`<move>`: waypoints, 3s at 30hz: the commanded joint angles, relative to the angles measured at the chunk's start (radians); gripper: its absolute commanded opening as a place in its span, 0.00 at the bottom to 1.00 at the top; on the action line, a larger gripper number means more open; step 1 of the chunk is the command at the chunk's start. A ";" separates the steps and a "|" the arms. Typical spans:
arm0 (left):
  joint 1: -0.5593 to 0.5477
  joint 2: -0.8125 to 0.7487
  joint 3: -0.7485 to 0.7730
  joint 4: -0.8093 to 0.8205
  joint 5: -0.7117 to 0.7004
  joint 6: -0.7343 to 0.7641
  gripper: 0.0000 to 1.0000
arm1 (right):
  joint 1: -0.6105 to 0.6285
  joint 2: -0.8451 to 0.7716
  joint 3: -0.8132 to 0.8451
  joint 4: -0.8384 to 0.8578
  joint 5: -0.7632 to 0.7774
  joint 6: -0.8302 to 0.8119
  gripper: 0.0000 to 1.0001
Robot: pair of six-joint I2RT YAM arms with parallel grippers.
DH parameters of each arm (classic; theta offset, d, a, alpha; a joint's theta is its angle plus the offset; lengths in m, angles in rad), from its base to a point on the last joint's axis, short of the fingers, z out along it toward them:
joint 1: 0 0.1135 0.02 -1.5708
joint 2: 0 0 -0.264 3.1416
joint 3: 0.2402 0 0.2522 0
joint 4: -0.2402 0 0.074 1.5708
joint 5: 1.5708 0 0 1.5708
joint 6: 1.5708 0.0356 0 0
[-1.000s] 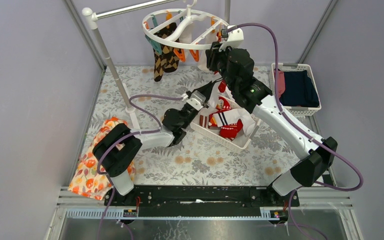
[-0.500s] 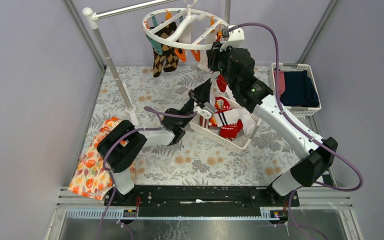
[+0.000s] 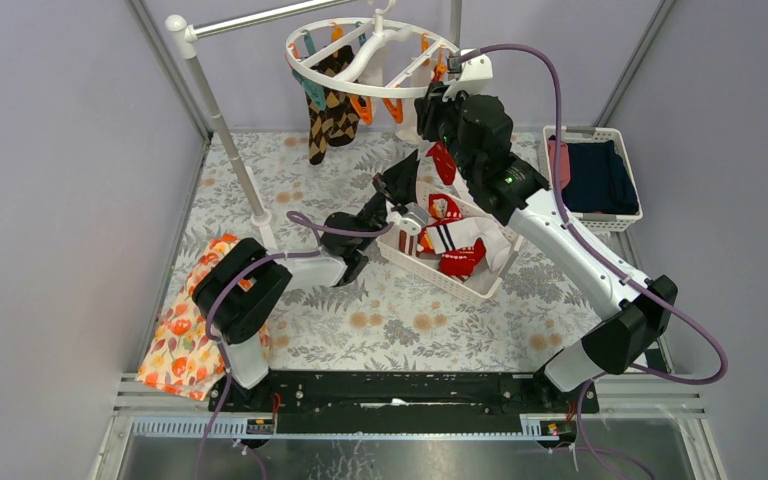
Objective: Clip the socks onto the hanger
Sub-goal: Clamp the sock onto the hanger.
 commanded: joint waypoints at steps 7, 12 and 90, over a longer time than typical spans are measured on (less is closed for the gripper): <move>0.004 -0.008 0.067 0.099 -0.016 0.027 0.00 | -0.013 -0.038 0.046 0.002 0.006 0.031 0.19; 0.003 -0.009 0.093 0.071 -0.030 0.024 0.00 | -0.013 -0.036 0.048 0.002 0.006 0.032 0.19; -0.101 0.024 0.205 -0.014 -0.237 0.170 0.00 | -0.020 -0.036 0.036 -0.013 0.004 0.042 0.20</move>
